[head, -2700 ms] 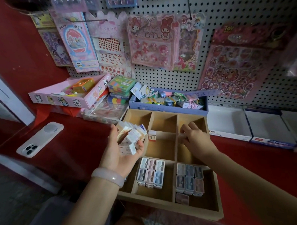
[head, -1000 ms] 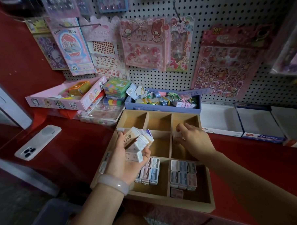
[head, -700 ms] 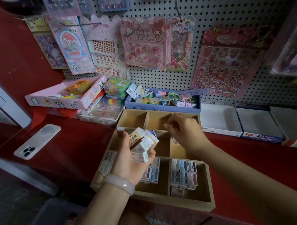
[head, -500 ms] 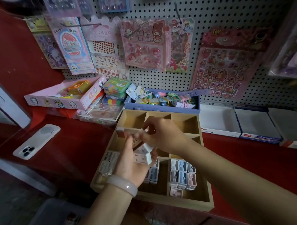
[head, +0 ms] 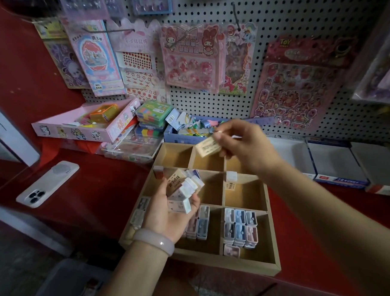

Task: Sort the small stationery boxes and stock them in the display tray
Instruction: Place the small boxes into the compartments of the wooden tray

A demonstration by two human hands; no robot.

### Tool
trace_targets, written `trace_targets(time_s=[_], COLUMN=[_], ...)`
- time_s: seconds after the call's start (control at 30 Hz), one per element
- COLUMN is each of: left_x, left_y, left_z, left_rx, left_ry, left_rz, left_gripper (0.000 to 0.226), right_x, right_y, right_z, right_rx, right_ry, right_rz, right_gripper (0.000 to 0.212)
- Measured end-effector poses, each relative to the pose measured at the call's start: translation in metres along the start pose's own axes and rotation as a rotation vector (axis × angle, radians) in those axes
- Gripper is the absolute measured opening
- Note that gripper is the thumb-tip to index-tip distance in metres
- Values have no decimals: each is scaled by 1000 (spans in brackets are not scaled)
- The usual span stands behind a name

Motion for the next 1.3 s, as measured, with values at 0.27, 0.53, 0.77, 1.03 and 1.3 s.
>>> trace_targets(time_s=[0.27,0.53,0.77,1.03,1.3], left_x=[0,-3,-6,-3,4], left_y=[-2,-3,-4,2,6], left_z=[-1,1,4,6,12], left_rx=[11,14,1,-3,21], left_ry=[28,39,30,-6,-242], left_rz=[-26,-49,-36,-7,122], left_gripper=[34,32,32,36,25], right_x=[-31,-3,3,9,70], right_y=[14,19,22,15,-3], right_z=[-77,-107,-108,-60,4], right_rx=[-31,30,61,-9,1], right_ry=[847,864,953,932,775], right_rz=[139,135,142,77,660], right_gripper=[17,22,26,25,29])
Point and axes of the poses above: each hand's wrist, its own y-axis away from the middle knuckle, its own x-axis out of the palm, z = x × y, the point moved 4 cm from there along -y, towards the middle knuckle, and after that the axes turned 4 degrees about z, right-handed, at the moved point
